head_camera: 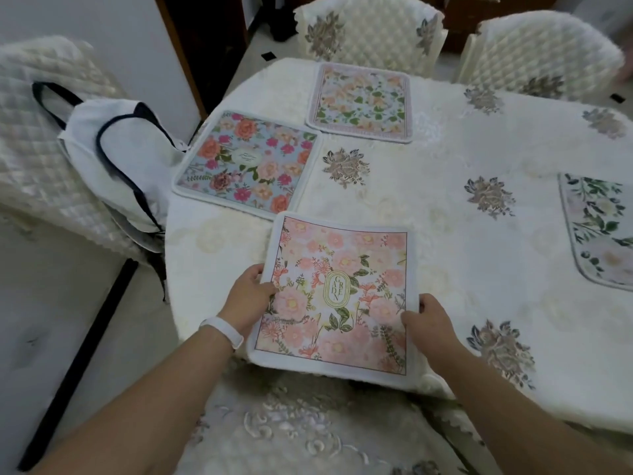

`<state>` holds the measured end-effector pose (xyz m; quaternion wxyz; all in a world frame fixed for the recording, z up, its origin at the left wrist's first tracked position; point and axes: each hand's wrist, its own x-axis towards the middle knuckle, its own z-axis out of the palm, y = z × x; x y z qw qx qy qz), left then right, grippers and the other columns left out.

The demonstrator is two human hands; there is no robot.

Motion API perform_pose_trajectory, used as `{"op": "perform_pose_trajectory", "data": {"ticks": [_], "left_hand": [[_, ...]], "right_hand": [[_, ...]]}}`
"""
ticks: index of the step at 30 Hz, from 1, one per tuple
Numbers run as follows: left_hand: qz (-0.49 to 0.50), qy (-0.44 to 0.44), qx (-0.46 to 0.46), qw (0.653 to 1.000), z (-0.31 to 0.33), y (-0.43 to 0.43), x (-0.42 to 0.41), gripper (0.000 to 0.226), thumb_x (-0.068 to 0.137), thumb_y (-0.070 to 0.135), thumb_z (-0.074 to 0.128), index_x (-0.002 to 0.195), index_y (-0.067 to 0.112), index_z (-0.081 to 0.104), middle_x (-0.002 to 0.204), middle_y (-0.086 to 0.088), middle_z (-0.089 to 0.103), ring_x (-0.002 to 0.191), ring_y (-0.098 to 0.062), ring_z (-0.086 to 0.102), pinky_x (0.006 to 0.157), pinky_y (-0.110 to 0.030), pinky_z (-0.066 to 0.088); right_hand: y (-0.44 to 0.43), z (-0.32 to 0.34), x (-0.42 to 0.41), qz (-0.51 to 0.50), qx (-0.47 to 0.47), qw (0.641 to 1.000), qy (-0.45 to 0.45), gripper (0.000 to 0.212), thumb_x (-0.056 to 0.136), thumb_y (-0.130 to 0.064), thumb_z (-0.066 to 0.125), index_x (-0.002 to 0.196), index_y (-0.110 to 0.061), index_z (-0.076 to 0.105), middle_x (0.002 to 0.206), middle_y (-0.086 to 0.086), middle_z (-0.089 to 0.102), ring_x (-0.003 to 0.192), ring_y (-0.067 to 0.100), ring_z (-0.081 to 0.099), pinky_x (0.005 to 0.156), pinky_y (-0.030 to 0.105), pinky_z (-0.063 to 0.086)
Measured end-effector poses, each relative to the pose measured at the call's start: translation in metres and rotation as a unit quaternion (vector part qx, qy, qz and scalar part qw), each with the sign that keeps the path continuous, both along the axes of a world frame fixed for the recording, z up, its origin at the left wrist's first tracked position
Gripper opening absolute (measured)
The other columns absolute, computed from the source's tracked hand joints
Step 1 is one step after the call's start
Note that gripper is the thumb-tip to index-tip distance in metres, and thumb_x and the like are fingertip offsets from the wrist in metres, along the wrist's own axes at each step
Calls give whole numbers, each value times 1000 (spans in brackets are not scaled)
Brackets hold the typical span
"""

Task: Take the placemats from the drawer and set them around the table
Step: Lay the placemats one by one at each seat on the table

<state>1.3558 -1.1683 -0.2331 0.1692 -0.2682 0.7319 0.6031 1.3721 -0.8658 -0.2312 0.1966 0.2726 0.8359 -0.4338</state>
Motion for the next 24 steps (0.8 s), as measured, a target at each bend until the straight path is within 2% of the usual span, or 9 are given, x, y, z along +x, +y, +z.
{"op": "perform_pose_trajectory", "data": {"ticks": [2, 6, 9, 13, 16, 18, 19, 21, 24], "left_hand": [[-11, -3, -17, 1000, -6, -1, -1, 25, 94, 8, 57, 114, 21, 59, 97, 11, 67, 78, -8, 68, 48, -16, 52], [-39, -7, -50, 998, -17, -5, 0, 22, 95, 15, 58, 115, 24, 57, 104, 7, 69, 88, -13, 69, 61, -25, 53], [-54, 12, -78, 995, -21, -5, 2, 28, 94, 19, 59, 121, 27, 53, 106, 10, 67, 93, -14, 67, 63, -25, 51], [-95, 59, -177, 978, -23, -2, 8, 39, 88, 18, 59, 123, 32, 48, 104, 13, 61, 93, -14, 63, 66, -30, 54], [-199, 116, -370, 900, -28, -3, 13, 56, 87, 28, 60, 140, 20, 42, 130, -6, 50, 115, -27, 51, 91, -42, 50], [-275, 160, -429, 846, -34, 0, 15, 62, 89, 36, 52, 145, 14, 40, 149, -14, 41, 134, -32, 40, 105, -46, 41], [-322, 170, -441, 820, -37, 2, 17, 64, 91, 42, 45, 149, 14, 37, 157, -15, 32, 143, -33, 30, 113, -47, 33], [-404, 173, -451, 777, -48, 8, 19, 67, 97, 51, 27, 156, 19, 22, 166, -9, 10, 153, -25, 3, 122, -46, 10], [-454, 194, -457, 740, -61, 14, 10, 71, 97, 60, 13, 158, 25, 4, 165, -1, -9, 150, -20, -19, 120, -40, -13]], "right_hand": [[1, -3, 1, -3, 5, 1000, -4, 12, 90, -10, 54, 90, -22, 52, 91, 7, 62, 79, 23, 59, 56, 30, 43], [3, -8, 3, -10, 7, 1000, -11, 15, 89, -11, 55, 91, -25, 52, 90, 3, 63, 79, 18, 60, 55, 29, 44], [3, -11, 3, -10, 9, 1000, -7, 18, 88, -10, 56, 91, -28, 52, 90, 0, 64, 78, 14, 60, 54, 27, 42], [4, -14, 4, -21, 5, 1000, -2, 21, 88, -10, 57, 106, -20, 56, 90, -1, 66, 76, 13, 61, 54, 27, 43], [-1, -15, 10, 10, 75, 997, 22, 43, 87, -16, 59, 128, -17, 48, 109, 1, 62, 87, 16, 61, 66, 30, 49], [-4, -21, 18, 104, 216, 965, 102, 58, 88, -24, 61, 141, -12, 40, 137, 11, 46, 118, 27, 49, 95, 42, 46], [-7, -24, 22, 172, 269, 937, 141, 61, 90, -30, 58, 144, -10, 39, 145, 17, 40, 131, 33, 40, 106, 47, 38], [-14, -30, 25, 310, 292, 893, 144, 65, 95, -46, 44, 150, -13, 32, 159, 18, 23, 147, 33, 18, 119, 49, 17], [-27, -49, 21, 423, 296, 851, 100, 77, 94, -66, 11, 157, -24, -3, 163, 4, -16, 146, 22, -26, 118, 41, -16]]}}
